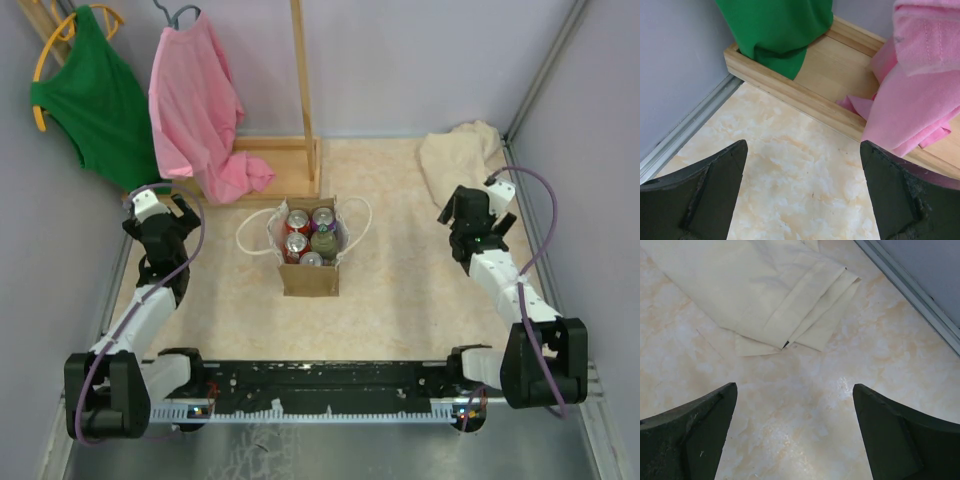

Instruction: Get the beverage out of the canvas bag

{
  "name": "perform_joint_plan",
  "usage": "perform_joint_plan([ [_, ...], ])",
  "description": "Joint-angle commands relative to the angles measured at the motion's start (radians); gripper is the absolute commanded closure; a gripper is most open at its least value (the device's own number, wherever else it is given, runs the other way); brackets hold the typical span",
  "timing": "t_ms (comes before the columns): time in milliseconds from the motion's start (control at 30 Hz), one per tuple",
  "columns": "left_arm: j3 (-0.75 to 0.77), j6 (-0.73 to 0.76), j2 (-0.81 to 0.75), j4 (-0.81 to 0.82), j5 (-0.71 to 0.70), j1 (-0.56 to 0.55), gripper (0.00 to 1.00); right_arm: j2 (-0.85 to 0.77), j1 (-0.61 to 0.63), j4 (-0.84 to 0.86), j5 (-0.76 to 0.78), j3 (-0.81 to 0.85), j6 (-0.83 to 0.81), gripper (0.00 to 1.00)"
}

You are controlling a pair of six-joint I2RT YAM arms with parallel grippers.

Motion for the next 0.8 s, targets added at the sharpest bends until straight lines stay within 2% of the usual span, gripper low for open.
perform_joint_plan([
  [0,0.014,0.004,-0.009,-0.002,-0.015,0.0,0.0,-0.03,0.011,0.025,0.032,0.031,0.01,0.01],
  [367,0.008,0.011,-0.018,0.003,-0.024,0.0,0.0,-0.085,0.015,0.055,0.001,0.006,-0.002,0.01],
  [500,0.007,0.012,-0.024,0.004,-0.017,-0.001,0.0,-0.162,0.076,0.114,-0.05,-0.025,-0.078,0.02],
  [600,0.001,0.002,-0.023,0.009,-0.01,-0.001,0.0,-0.231,0.182,0.135,-0.049,-0.017,-0.168,0.16],
  [667,-0.008,-0.003,-0.025,0.02,-0.006,-0.001,0.0,-0.253,0.279,0.067,-0.039,0.047,-0.223,0.31],
  [733,-0.018,-0.007,-0.031,0.033,-0.002,0.0,0.0,-0.25,0.406,-0.004,0.041,0.125,-0.273,0.47],
  [767,-0.022,-0.009,-0.033,0.038,-0.001,0.0,0.0,-0.238,0.472,-0.034,0.091,0.165,-0.303,0.52],
])
